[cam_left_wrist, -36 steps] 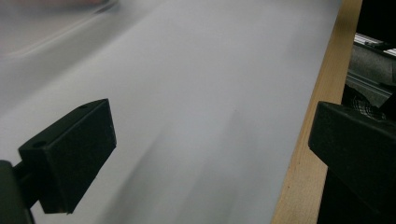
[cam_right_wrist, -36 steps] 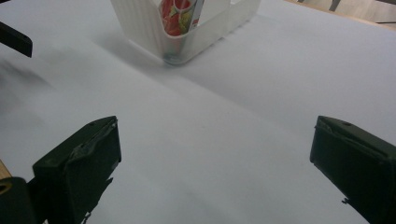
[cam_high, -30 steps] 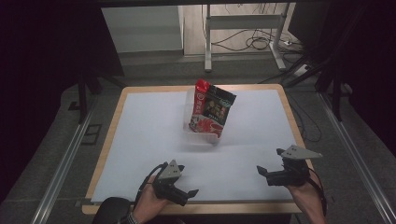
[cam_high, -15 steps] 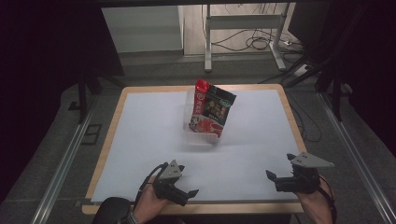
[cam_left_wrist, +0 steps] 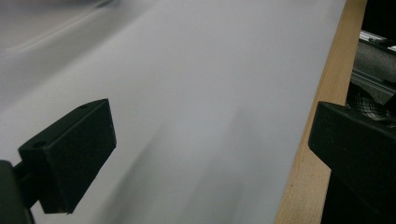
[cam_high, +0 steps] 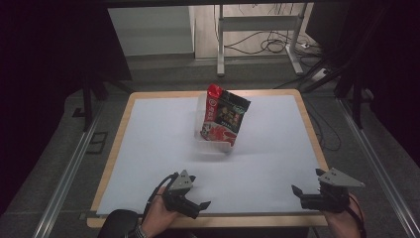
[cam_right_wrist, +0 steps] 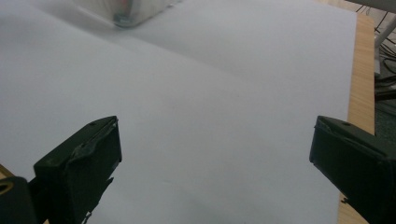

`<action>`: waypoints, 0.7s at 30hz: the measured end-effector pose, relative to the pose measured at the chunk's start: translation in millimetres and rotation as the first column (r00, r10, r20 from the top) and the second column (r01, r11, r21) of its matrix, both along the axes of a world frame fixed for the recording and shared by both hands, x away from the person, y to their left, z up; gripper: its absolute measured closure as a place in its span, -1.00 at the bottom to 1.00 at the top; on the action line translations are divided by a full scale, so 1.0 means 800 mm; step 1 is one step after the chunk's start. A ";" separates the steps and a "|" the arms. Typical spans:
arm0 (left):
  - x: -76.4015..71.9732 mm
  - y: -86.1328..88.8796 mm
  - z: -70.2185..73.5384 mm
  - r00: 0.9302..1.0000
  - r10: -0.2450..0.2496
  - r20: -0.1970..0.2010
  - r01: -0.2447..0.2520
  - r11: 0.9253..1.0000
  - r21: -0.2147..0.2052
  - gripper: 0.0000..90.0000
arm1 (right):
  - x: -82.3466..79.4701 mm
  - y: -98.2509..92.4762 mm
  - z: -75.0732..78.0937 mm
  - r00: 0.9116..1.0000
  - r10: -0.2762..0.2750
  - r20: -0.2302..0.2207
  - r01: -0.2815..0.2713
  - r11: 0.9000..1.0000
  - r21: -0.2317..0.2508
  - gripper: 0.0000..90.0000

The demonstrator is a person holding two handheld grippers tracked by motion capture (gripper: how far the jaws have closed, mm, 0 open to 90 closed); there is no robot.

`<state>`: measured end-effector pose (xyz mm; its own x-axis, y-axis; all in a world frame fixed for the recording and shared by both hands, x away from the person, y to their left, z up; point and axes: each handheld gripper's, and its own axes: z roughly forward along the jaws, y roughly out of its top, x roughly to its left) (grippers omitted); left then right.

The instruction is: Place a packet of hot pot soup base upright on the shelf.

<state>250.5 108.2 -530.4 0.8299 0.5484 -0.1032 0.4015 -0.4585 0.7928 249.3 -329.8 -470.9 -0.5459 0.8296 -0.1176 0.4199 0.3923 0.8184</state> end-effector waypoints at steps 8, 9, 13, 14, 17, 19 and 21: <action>0.000 0.000 -0.001 1.000 -0.001 -0.002 0.001 1.000 0.003 -0.98 | -0.005 -0.014 -0.009 0.999 -0.034 -0.006 0.034 0.999 -0.010 -0.95; 0.000 0.000 -0.001 1.000 -0.001 -0.002 0.001 1.000 0.003 -0.99 | -0.005 -0.016 -0.010 0.999 -0.039 -0.007 0.039 0.999 -0.012 -0.95; 0.000 -0.001 -0.001 1.000 -0.001 -0.001 0.001 1.000 0.005 -0.98 | -0.006 -0.022 -0.015 0.998 -0.054 -0.015 0.053 0.999 -0.011 -0.95; 0.000 -0.001 -0.001 1.000 -0.001 -0.001 0.001 1.000 0.006 -0.99 | -0.007 -0.024 -0.015 0.998 -0.056 -0.017 0.056 0.998 -0.011 -0.95; 0.000 -0.001 -0.001 1.000 -0.001 0.000 0.001 1.000 0.008 -0.99 | -0.007 -0.027 -0.017 0.998 -0.063 -0.025 0.063 0.998 -0.004 -0.95; 0.000 -0.001 -0.002 1.000 -0.002 0.001 0.002 1.000 0.011 -0.99 | -0.007 -0.029 -0.018 0.997 -0.067 -0.033 0.067 0.998 0.000 -0.95; 0.000 -0.002 -0.002 1.000 -0.003 0.002 0.003 1.000 0.013 -0.99 | -0.007 -0.032 -0.020 0.997 -0.071 -0.043 0.071 0.997 0.000 -0.95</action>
